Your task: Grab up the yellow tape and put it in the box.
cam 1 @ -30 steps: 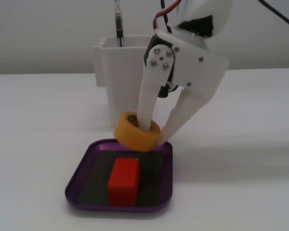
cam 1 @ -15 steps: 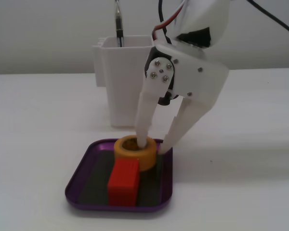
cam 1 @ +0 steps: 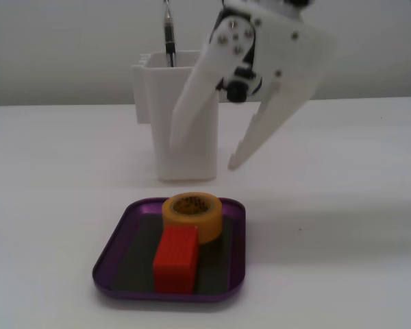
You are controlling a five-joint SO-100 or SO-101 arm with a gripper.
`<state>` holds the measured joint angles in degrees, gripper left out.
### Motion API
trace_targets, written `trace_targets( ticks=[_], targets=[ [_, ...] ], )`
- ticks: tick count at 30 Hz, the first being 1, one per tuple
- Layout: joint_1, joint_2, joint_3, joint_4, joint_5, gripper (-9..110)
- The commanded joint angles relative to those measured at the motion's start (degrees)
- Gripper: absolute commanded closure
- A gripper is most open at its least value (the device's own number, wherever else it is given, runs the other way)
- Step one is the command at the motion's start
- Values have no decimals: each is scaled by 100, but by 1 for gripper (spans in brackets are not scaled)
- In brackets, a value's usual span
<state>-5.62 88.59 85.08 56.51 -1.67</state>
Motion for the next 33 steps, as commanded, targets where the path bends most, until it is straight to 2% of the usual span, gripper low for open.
trace_targets(
  ticks=[1,9,16,33],
  targets=[
    [-26,1063,-378,545,-44,84],
    [-18,2637,79,1582,9,84],
    [-9,4184,1978,1512,26,84],
    [79,7752,7216,-773,-26,84]
  ],
)
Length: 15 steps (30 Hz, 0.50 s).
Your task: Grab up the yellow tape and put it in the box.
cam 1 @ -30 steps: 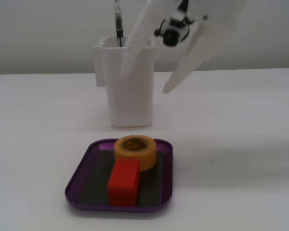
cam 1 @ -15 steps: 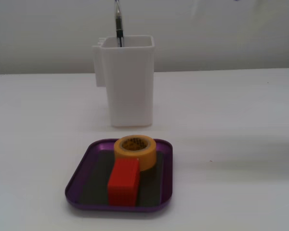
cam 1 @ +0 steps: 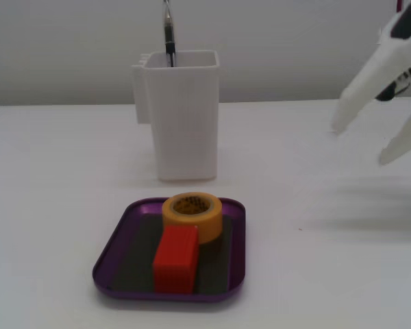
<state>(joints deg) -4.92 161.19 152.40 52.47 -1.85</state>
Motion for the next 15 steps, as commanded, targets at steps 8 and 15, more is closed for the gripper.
trace_targets(
  ticks=[8,15],
  targets=[
    [9,1960,1661,-422,-9,84],
    [9,3120,2470,-396,-18,84]
  ],
)
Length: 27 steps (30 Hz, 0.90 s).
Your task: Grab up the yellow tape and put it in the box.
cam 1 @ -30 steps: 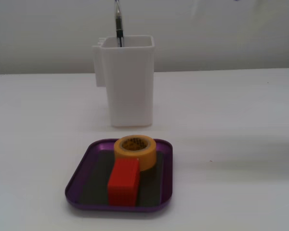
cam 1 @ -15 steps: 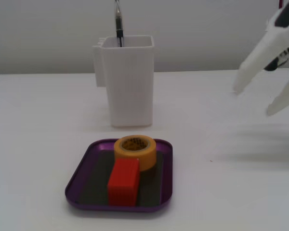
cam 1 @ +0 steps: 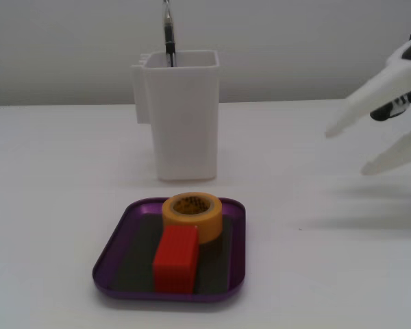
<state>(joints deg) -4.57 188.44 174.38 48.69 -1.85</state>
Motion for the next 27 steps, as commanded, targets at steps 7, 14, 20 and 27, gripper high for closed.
trace_targets(
  ticks=[7,14,20,27],
  targets=[
    [-18,1002,650,62,-18,84],
    [-18,1002,659,211,-18,85],
    [-18,1002,642,299,-18,102],
    [-26,1002,677,290,62,101]
  ],
)
